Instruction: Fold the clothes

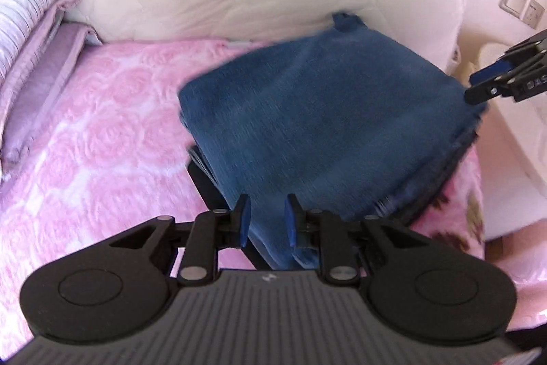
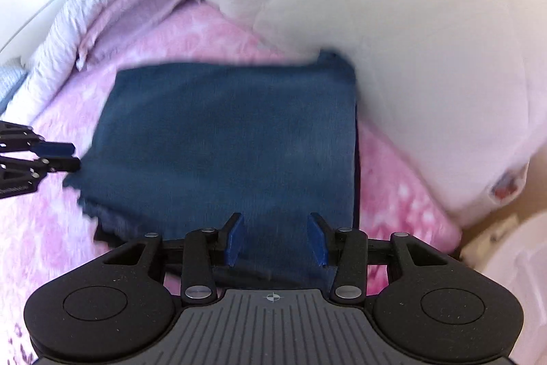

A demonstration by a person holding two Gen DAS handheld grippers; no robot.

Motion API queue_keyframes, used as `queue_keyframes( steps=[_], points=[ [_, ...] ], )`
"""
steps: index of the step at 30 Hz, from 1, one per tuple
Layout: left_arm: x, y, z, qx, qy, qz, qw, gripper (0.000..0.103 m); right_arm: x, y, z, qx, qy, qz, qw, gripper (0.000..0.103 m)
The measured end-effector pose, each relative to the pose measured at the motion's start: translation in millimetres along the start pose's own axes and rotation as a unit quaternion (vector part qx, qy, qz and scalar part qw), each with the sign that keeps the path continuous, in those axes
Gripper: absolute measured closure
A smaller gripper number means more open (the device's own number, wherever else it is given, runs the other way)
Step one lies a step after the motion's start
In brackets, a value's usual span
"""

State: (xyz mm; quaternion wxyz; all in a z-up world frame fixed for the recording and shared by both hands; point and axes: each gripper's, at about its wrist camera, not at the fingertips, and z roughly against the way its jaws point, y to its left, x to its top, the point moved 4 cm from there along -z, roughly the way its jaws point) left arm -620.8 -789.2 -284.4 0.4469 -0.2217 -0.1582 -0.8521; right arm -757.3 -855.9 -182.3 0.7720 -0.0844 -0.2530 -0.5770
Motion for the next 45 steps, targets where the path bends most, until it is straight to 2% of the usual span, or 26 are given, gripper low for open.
queue_keyframes(
  steps=[3, 7, 10, 12, 14, 15, 16, 17, 19, 26, 31, 35, 40, 45],
  points=[
    [-6, -6, -12, 0.007, 0.017, -0.008, 0.9998, 0.085, -7, 5, -14, -0.005, 0.008, 0.007, 1.0, 0.057],
    [-1, -5, -1, 0.016, 0.016, 0.006, 0.9997, 0.085, 2, 11, 1, -0.021, 0.013, 0.004, 1.0, 0.054],
    [-6, -5, 19, 0.026, 0.016, 0.034, 0.999, 0.084, -1, 15, 23, -0.041, -0.003, 0.0, 0.999, 0.036],
    [-11, -9, 35, 0.032, 0.013, 0.058, 0.9977, 0.075, -6, 19, 37, -0.058, -0.01, -0.001, 0.998, 0.032],
    [-16, -15, 52, 0.04, 0.008, 0.084, 0.9956, 0.055, -16, 22, 49, -0.063, -0.01, -0.009, 0.998, 0.032],
    [-20, -19, 59, 0.045, 0.007, 0.097, 0.9943, 0.049, -22, 23, 53, -0.065, -0.009, -0.015, 0.998, 0.032],
    [-24, -24, 65, 0.049, 0.007, 0.109, 0.9928, 0.036, -28, 24, 56, -0.067, -0.009, -0.019, 0.998, 0.032],
    [-28, -29, 72, 0.053, 0.007, 0.122, 0.9912, 0.029, -34, 26, 60, -0.07, -0.011, -0.024, 0.997, 0.032],
    [-36, -42, 83, 0.059, 0.009, 0.141, 0.9882, 0.022, -45, 31, 70, -0.07, -0.014, -0.034, 0.997, 0.032],
    [-59, -97, 131, 0.093, 0.001, 0.183, 0.9786, 0.019, -82, 55, 111, -0.05, -0.029, -0.038, 0.998, 0.031],
    [-67, -125, 159, 0.089, 0.004, 0.198, 0.9761, 0.019, -105, 63, 143, -0.038, -0.026, -0.063, 0.997, 0.031],
    [-67, -134, 178, 0.087, -0.012, 0.215, 0.9727, 0.019, -114, 71, 162, -0.051, -0.029, -0.053, 0.997, 0.031],
    [-67, -140, 194, 0.082, -0.021, 0.204, 0.9754, 0.019, -117, 83, 183, -0.084, -0.041, -0.054, 0.994, 0.031],
    [-80, -139, 216, 0.08, -0.034, 0.187, 0.9786, 0.019, -121, 105, 211, -0.09, -0.099, -0.071, 0.988, 0.031]
  ],
)
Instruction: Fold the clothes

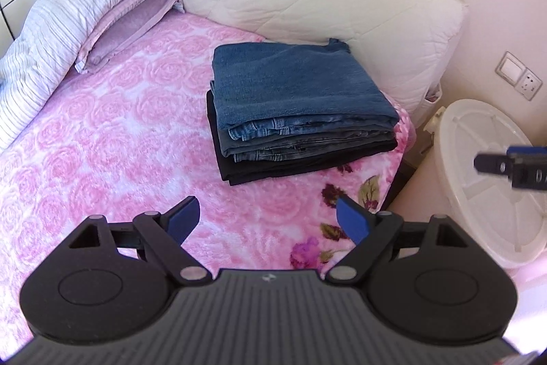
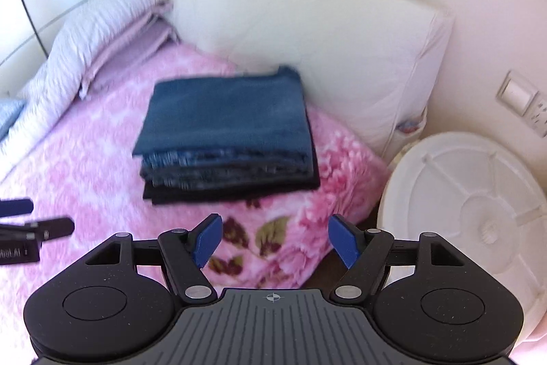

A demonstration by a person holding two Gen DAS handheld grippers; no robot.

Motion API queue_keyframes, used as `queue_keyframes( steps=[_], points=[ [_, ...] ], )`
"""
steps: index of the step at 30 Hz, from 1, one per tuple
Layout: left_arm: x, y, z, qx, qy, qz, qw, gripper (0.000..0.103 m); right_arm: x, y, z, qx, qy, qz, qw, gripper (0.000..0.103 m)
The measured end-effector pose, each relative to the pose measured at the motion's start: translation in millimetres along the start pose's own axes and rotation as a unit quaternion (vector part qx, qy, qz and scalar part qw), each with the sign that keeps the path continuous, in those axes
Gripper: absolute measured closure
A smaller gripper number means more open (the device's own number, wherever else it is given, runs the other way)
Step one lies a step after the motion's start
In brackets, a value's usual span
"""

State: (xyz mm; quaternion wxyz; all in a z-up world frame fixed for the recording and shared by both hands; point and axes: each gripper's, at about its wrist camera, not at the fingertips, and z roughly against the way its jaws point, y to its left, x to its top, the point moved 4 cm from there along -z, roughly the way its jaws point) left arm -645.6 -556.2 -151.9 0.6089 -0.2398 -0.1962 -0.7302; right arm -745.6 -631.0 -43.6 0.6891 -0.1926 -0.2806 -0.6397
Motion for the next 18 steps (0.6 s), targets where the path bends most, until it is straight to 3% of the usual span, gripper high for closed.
queue_keyframes(
  steps=[5, 14, 18],
  points=[
    [-28, 20, 27, -0.011, 0.0, 0.004, 0.9999, 0.019, -18, 34, 29, -0.009, -0.031, 0.005, 0.999, 0.031],
    [-83, 54, 57, -0.013, 0.018, 0.0, 0.9998, 0.022, -66, 87, 48, -0.021, 0.011, -0.016, 1.0, 0.031],
    [-88, 63, 66, -0.012, 0.01, 0.002, 0.9999, 0.022, -76, 102, 58, -0.026, 0.014, -0.015, 0.999, 0.031]
  ],
)
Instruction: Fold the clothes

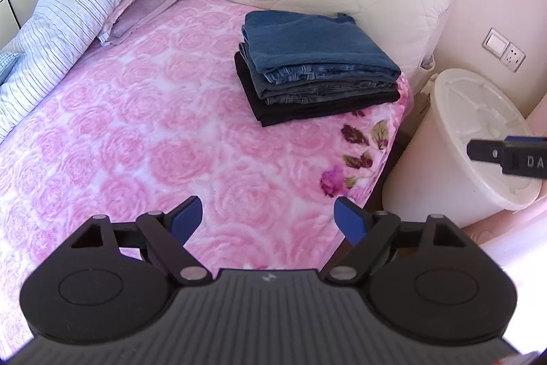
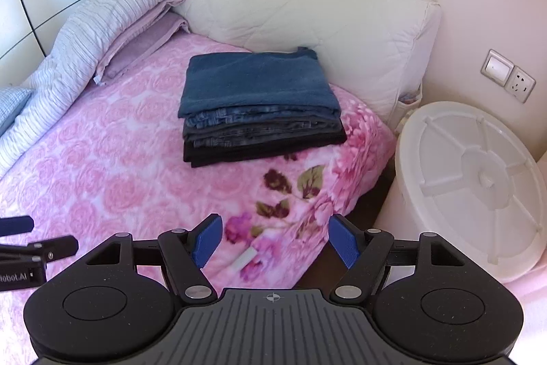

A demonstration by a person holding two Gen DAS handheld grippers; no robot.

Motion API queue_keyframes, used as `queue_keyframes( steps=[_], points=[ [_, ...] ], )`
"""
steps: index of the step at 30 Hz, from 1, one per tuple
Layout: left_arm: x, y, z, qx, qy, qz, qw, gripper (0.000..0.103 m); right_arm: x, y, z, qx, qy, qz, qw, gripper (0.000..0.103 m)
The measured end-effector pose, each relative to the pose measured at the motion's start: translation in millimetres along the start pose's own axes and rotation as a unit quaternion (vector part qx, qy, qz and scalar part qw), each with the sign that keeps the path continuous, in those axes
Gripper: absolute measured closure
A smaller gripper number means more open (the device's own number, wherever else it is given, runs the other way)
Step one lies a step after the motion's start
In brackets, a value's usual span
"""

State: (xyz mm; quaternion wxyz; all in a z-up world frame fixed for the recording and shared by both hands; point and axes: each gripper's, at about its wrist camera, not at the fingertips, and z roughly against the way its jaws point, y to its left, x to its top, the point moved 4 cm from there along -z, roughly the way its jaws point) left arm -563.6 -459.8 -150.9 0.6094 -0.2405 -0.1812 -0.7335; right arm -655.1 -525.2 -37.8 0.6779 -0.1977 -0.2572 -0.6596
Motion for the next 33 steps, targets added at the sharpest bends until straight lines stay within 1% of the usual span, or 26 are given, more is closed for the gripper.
queue_keyframes(
  steps=[7, 11, 14, 17, 22, 24, 25, 29, 32, 33],
  points=[
    [10, -1, 11, -0.008, -0.031, -0.011, 0.9994, 0.022, 1, 10, 18, -0.013, -0.018, 0.005, 1.0, 0.031],
    [11, -6, 12, 0.007, -0.034, -0.028, 0.999, 0.022, 0, 10, 23, -0.02, -0.021, 0.003, 1.0, 0.031],
    [13, -8, 12, -0.005, -0.034, -0.015, 0.9993, 0.022, 0, 8, 26, -0.024, -0.022, 0.0, 0.999, 0.031],
    [18, -11, 11, -0.008, -0.037, -0.007, 0.9993, 0.022, 3, 6, 27, -0.028, -0.024, 0.006, 0.999, 0.031],
    [35, -23, 11, 0.044, -0.059, -0.02, 0.997, 0.022, 16, -2, 22, -0.021, -0.021, 0.021, 0.999, 0.031],
    [42, -28, 9, 0.044, -0.063, -0.006, 0.997, 0.022, 23, -9, 20, -0.018, -0.024, 0.028, 0.999, 0.031],
    [45, -31, 6, 0.042, -0.063, 0.003, 0.9972, 0.022, 27, -12, 19, -0.017, -0.025, 0.031, 0.999, 0.031],
    [56, -46, -8, 0.059, -0.047, 0.024, 0.9969, 0.022, 44, -33, 11, -0.01, -0.024, 0.036, 0.999, 0.031],
    [64, -59, -15, 0.091, -0.045, 0.023, 0.9946, 0.022, 57, -46, 3, -0.004, -0.023, 0.047, 0.999, 0.031],
    [67, -64, -17, 0.095, -0.046, 0.024, 0.9942, 0.021, 60, -50, 0, -0.001, -0.023, 0.051, 0.998, 0.031]
  ],
)
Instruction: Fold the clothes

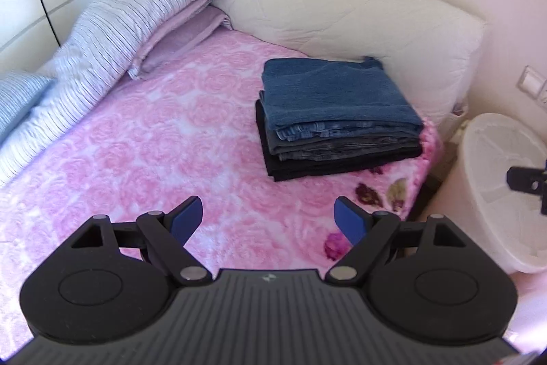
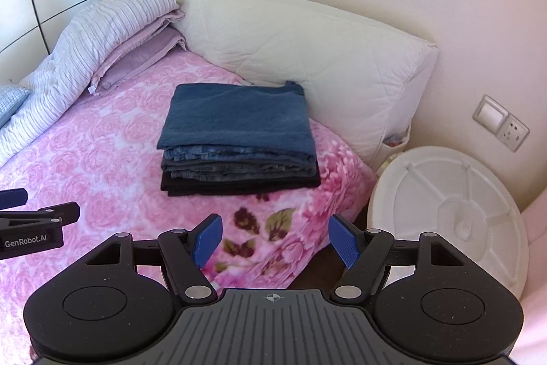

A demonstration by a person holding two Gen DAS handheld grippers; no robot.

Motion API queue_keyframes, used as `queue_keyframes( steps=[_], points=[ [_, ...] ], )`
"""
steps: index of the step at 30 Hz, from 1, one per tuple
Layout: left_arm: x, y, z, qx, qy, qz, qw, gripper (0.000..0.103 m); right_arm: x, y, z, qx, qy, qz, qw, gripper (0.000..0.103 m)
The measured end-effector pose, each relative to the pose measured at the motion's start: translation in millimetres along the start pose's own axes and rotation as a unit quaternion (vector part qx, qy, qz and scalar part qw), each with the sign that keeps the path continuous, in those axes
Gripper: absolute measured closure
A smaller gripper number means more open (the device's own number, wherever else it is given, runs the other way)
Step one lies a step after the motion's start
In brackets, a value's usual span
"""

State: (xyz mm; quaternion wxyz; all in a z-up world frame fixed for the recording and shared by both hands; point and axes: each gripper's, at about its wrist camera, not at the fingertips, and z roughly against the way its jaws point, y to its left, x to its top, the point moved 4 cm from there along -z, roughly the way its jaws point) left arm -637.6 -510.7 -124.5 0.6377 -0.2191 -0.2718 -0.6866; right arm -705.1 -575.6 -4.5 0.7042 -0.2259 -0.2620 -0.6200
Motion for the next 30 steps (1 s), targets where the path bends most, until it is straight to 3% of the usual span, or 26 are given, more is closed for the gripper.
queue_keyframes(
  steps=[12, 23, 30],
  points=[
    [5, -34, -9, 0.01, 0.036, 0.053, 0.9979, 0.021, 10, -31, -31, 0.049, 0.02, 0.032, 0.998, 0.031],
    [11, -41, -4, 0.016, 0.032, 0.053, 0.998, 0.021, 18, -30, -35, 0.071, 0.013, 0.036, 0.997, 0.031],
    [11, -51, -4, -0.011, 0.035, 0.035, 0.9987, 0.021, 20, -32, -36, 0.07, 0.011, 0.032, 0.997, 0.031]
  ],
)
